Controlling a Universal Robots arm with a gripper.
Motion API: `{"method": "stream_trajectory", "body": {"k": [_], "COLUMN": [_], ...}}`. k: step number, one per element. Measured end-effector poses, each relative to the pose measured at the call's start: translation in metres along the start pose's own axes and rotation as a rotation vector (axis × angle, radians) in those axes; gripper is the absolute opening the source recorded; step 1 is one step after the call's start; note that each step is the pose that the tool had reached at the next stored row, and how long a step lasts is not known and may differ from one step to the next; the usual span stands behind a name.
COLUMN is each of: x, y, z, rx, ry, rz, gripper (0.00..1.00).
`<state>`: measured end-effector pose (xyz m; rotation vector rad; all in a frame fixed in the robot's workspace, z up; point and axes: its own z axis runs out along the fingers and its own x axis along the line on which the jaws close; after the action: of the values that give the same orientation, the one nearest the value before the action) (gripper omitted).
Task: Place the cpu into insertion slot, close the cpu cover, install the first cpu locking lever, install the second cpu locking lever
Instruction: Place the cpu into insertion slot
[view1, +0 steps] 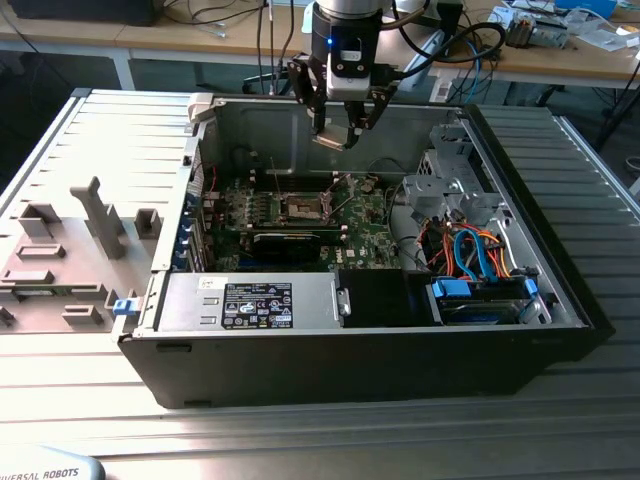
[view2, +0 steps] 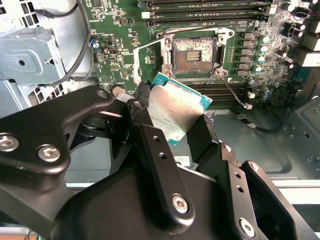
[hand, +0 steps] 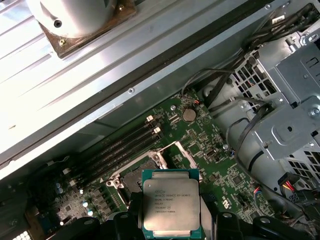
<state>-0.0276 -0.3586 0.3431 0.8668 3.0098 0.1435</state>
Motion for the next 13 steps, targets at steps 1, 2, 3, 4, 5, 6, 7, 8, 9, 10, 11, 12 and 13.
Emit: {"method": "stream_trajectory", "body": {"k": [1, 2, 3, 4, 5, 6, 7, 8, 9, 10, 11, 12, 13], "x": [0.0000, 0.0000, 0.0000, 0.0000, 0.0000, 0.0000, 0.0000, 0.0000, 0.0000, 0.0000, 0.0000, 0.0000, 0.0000], "y": [0.0000, 0.0000, 0.0000, 0.0000, 0.0000, 0.0000, 0.0000, 0.0000, 0.0000, 0.0000, 0.0000, 0.0000, 0.0000], "z": [0.0000, 0.0000, 0.0000, 0.0000, 0.0000, 0.0000, 0.0000, 0.0000, 0.0000, 0.0000, 0.0000, 0.0000, 0.0000], "rx": [0.0000, 0.0000, 0.0000, 0.0000, 0.0000, -0.0001, 0.0000, 0.0000, -0.0001, 0.0000, -0.0002, -0.0005, -0.0004], "ry": [0.0000, 0.0000, -0.0001, -0.0002, -0.0002, -0.0003, -0.0003, -0.0003, -0.0004, -0.0004, -0.0013, -0.0022, -0.0023], "rz": [0.000, 0.000, 0.001, 0.001, 0.002, 0.003, 0.003, 0.004, 0.004, 0.004, 0.014, 0.025, 0.025], "gripper": [0.54, 0.54, 0.54, 0.54, 0.54, 0.54, 0.54, 0.54, 0.54, 0.54, 0.54, 0.54, 0.54]}}
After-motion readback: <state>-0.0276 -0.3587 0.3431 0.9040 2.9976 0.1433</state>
